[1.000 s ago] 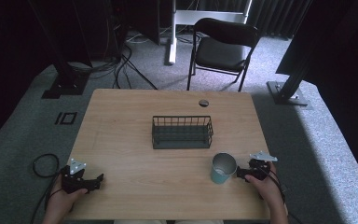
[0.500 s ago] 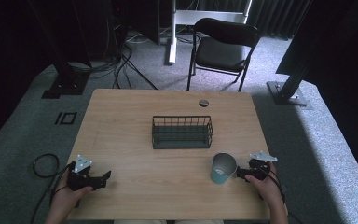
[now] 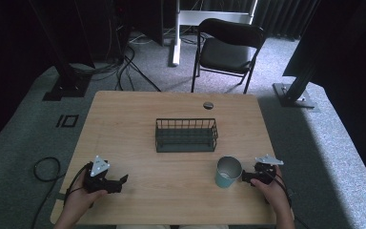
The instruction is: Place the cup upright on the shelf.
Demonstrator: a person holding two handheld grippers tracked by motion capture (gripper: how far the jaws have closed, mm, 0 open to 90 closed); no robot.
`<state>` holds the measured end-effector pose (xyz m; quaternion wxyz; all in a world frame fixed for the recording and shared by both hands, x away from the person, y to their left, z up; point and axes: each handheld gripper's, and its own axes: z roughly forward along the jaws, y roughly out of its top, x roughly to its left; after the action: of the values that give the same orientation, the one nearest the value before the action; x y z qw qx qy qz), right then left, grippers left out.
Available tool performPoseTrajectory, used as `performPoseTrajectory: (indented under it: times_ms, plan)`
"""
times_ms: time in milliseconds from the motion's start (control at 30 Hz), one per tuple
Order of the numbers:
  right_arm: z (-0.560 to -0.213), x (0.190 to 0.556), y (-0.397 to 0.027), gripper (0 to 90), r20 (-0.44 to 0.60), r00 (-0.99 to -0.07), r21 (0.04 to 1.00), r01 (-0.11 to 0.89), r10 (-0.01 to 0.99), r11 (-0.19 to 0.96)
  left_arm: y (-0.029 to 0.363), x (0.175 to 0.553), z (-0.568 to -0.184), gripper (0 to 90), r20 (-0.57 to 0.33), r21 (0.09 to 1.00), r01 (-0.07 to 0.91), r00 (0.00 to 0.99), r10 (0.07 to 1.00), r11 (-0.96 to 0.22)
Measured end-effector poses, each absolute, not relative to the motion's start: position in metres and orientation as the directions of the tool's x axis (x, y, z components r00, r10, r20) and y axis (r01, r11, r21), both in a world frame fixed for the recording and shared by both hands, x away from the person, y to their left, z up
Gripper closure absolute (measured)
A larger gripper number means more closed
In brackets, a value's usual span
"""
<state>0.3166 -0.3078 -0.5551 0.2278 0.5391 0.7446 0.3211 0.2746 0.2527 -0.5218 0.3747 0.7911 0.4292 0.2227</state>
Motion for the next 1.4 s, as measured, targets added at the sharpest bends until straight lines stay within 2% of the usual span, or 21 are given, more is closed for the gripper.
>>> performPoseTrajectory:
  times_ms: [867,933,1400]
  plan:
    - [-0.555,0.317,-0.308,10.9,0.008,-0.315,0.723,0.657,0.949,0.212,0.187,0.275,-0.521,1.3,0.036,0.816,0.383,0.715,0.698,-0.434]
    - [-0.555,0.317,-0.308,10.9,0.008,-0.315,0.724,0.657,0.949,0.212,0.184,0.275,-0.521,6.7,0.033,0.821,0.377,0.717,0.696,-0.428]
    - [-0.555,0.317,-0.308,11.0,0.008,-0.314,0.724,0.657,0.949,0.212,0.134,0.276,-0.517,6.7,0.025,0.836,0.318,0.791,0.612,-0.446]
